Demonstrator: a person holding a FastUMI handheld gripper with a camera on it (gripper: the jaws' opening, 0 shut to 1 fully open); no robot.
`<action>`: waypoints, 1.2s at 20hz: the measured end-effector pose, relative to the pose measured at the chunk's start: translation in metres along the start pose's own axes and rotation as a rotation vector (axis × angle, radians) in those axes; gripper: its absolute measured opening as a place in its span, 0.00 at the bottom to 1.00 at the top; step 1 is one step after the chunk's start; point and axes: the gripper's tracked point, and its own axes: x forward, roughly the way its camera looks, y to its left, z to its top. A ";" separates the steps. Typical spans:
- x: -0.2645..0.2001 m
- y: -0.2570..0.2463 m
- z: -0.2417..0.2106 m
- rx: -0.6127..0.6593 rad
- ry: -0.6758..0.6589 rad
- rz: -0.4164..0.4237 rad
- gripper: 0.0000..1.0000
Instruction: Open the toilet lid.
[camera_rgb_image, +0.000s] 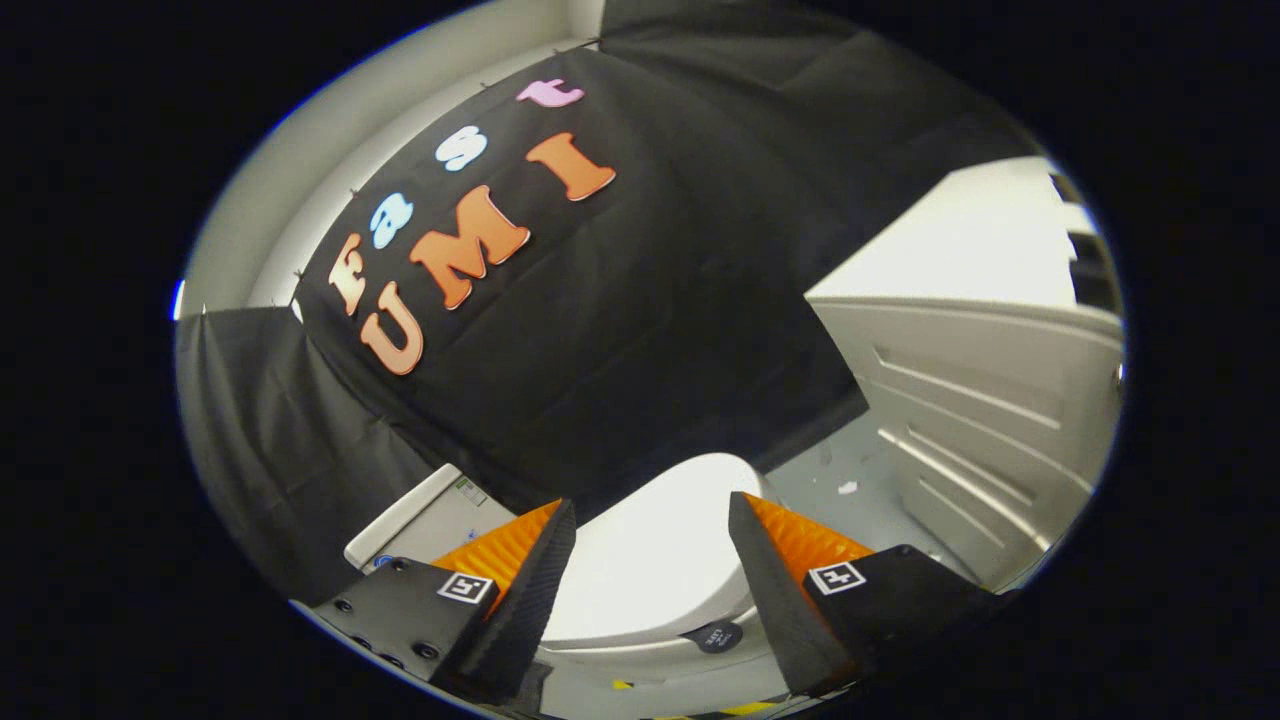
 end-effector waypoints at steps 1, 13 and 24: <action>0.000 -0.008 -0.006 0.035 0.003 -0.014 0.98; 0.021 -0.050 -0.140 0.396 0.354 -0.010 0.99; 0.039 -0.080 -0.177 0.671 0.450 -0.050 0.97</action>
